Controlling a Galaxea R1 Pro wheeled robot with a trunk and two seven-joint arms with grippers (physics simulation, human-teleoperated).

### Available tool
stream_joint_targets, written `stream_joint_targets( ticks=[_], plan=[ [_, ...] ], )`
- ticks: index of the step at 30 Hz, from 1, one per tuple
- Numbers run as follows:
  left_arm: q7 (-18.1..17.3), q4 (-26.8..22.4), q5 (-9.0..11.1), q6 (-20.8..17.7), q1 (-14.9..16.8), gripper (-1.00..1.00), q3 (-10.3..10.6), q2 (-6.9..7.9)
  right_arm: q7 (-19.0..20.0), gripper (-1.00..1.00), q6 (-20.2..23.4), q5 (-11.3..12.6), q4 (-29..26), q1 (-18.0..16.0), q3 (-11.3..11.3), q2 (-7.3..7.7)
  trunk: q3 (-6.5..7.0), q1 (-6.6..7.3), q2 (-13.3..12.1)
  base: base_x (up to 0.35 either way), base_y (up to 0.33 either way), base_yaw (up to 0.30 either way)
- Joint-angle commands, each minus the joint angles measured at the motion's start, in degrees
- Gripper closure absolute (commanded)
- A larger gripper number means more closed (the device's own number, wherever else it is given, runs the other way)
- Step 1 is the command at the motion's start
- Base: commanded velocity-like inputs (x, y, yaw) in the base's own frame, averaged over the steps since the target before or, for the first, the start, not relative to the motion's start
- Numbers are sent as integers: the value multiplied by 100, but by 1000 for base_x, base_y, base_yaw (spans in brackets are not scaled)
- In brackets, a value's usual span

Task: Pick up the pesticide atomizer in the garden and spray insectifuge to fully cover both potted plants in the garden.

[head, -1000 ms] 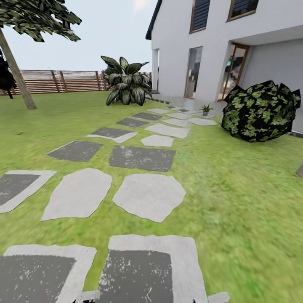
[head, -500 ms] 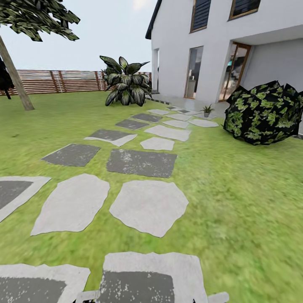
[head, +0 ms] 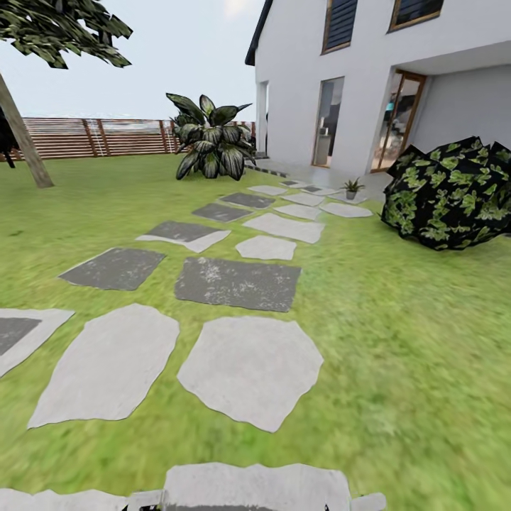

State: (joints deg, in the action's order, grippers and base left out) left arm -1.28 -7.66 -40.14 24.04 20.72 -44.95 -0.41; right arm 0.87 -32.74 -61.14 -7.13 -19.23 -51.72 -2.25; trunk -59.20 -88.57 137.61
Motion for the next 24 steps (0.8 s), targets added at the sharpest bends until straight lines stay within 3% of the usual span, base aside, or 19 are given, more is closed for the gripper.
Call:
stream_joint_targets(
  ticks=[1,24],
  plan=[
    [-13,-6,-44,13,2,100,-49,-3,9,-100,-13,-47,-8,-2,-49,-3,-5,-2,2,339,0,0],
    [-12,2,-45,13,2,100,-49,-3,9,-100,-12,-47,-5,-2,-49,-3,-5,-2,2,339,0,0]
  ],
)
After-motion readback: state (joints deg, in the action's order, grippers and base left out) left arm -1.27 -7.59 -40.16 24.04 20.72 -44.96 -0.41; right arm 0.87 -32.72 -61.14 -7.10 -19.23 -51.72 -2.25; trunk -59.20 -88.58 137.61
